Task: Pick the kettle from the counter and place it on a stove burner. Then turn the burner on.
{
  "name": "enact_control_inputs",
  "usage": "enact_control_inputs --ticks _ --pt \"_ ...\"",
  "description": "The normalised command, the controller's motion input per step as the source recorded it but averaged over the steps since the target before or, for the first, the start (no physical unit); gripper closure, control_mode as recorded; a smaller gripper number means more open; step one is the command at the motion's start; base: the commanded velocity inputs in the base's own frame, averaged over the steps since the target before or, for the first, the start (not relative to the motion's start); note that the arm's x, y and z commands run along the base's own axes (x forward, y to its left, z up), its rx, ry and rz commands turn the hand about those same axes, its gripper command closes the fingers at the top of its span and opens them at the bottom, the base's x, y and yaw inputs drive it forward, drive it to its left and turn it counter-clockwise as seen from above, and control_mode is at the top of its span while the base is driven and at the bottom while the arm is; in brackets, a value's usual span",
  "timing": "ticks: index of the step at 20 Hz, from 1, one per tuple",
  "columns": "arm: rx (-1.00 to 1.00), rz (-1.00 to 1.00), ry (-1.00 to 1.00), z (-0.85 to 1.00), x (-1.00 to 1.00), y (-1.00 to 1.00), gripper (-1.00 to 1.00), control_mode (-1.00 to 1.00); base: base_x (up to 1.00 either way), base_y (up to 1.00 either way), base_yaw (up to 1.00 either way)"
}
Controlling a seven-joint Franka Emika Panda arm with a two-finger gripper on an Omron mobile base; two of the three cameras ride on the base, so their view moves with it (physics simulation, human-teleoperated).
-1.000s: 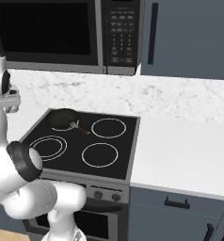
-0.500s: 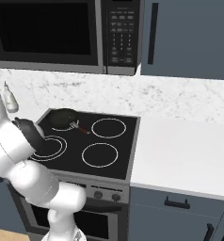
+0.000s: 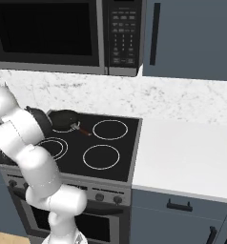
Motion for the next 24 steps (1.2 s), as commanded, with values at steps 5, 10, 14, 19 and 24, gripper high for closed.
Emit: enact_control_inputs --ticks 5,10,14,19,24 --pt "0.00 0.00 0.00 -0.31 0.68 0.26 -1.00 -1.00 0.00 0.00 0.00" --pt "0.00 0.00 0.00 -0.17 0.53 0.32 -1.00 -1.00 0.00 0.00 0.00" --pt "0.00 0.00 0.00 -0.09 0.36 0.27 -1.00 -1.00 0.00 0.00 0.00" --pt "0.00 0.00 -0.05 -0.05 0.27 0.26 -1.00 -1.00 0.00 0.00 0.00" --pt "0.00 0.02 -0.03 -0.24 0.22 0.26 -1.00 -1.00 0.00 0.00 0.00"
